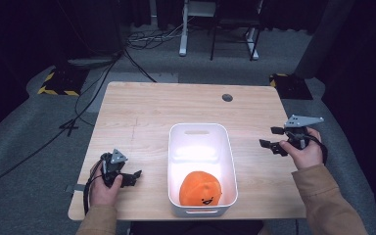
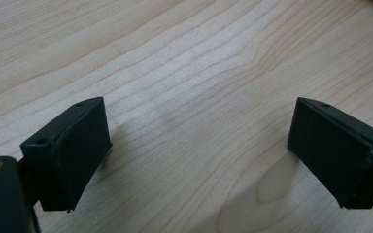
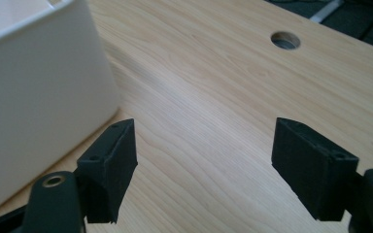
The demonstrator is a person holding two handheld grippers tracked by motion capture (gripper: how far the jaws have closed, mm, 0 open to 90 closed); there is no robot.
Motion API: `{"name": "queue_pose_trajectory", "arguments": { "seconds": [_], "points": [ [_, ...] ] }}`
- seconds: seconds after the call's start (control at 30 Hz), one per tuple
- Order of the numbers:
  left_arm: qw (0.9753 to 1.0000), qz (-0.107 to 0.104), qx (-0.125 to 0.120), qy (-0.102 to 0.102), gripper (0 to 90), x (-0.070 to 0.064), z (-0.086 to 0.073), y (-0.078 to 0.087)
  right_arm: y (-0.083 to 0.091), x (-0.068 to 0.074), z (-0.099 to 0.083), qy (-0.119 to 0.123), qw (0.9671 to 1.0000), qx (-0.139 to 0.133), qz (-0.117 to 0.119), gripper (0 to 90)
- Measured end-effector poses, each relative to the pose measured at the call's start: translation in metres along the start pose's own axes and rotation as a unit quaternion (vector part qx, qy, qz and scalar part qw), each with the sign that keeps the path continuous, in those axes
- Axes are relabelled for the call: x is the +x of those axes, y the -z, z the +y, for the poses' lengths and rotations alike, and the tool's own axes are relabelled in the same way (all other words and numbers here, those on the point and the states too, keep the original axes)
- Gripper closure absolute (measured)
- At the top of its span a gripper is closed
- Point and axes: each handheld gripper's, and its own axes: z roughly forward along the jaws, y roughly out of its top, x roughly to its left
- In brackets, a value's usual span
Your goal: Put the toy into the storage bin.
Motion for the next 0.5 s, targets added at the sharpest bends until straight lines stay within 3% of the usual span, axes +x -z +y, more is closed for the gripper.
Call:
{"name": "queue_pose_trajectory", "arguments": {
  "seconds": [0.17,0.27,0.5],
  "points": [
    [1.0000,0.000,0.000,0.000,8.5,0.000,0.000,0.000,-0.005,-0.010,-0.013,-0.014,0.9987,0.045,-0.020,24.7],
    [1.0000,0.000,0.004,-0.002,8.3,0.000,0.001,0.000,-0.010,-0.014,-0.022,-0.022,0.9975,0.065,-0.013,23.9],
    [1.0000,0.001,0.003,-0.003,8.2,0.000,0.001,0.000,-0.016,-0.021,-0.045,-0.035,0.9969,0.069,-0.013,23.2]
  ]
}}
